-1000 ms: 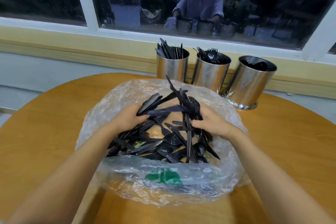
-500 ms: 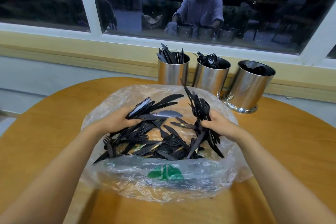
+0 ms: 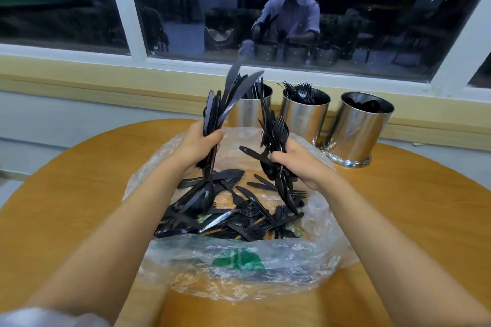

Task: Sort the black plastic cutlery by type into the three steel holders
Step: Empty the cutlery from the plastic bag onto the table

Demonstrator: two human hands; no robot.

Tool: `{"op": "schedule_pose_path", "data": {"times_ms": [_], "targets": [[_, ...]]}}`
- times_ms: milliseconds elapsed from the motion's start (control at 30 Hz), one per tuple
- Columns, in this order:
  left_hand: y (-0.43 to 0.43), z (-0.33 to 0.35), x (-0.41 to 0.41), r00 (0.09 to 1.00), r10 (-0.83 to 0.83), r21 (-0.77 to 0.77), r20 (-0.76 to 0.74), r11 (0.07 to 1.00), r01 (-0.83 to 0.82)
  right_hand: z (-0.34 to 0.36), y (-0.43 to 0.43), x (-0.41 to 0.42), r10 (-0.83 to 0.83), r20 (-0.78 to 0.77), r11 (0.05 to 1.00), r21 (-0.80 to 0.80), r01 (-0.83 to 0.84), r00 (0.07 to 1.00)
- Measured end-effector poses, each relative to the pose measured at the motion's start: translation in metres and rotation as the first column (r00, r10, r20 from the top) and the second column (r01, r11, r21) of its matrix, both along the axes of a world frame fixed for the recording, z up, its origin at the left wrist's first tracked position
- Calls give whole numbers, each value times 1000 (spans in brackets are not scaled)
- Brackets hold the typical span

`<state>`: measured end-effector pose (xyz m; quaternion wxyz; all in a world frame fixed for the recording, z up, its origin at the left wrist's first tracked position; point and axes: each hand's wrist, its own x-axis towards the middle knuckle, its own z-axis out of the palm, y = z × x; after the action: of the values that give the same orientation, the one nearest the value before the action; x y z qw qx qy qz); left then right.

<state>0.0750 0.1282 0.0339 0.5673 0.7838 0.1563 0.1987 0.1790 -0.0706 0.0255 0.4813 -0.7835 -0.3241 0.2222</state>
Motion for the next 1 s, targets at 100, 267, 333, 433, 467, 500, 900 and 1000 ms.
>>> {"op": "schedule_pose_path", "data": {"times_ms": [100,267,333,433,467,500,900,1000], "targets": [[-8,13,17,999,53,-155,-8,986,-54,15,0,2,-28,-9,999,20,28,1000],[-36,28,44,1000,19,-235,-10,972,-21,36,-31,4,-57,32,998,12,57,998],[-60,34,54,1000,-30,-255,-7,967,27,41,-55,6,-68,30,997,-33,69,997],[-98,36,66,997,-72,-276,-29,959,61,43,-89,5,-87,13,996,-24,87,996],[-113,34,71,995,-91,-283,-44,956,75,43,-104,5,-112,22,993,-28,112,994],[-128,32,77,992,-109,-291,-58,953,88,44,-119,5,-135,32,990,-35,136,990],[-319,-56,124,842,-356,-510,-404,852,116,-24,-278,24,-496,-6,771,-462,438,868],[-328,-76,128,862,-279,-466,-423,883,57,-44,-283,34,-545,-22,749,-462,475,838]]}}
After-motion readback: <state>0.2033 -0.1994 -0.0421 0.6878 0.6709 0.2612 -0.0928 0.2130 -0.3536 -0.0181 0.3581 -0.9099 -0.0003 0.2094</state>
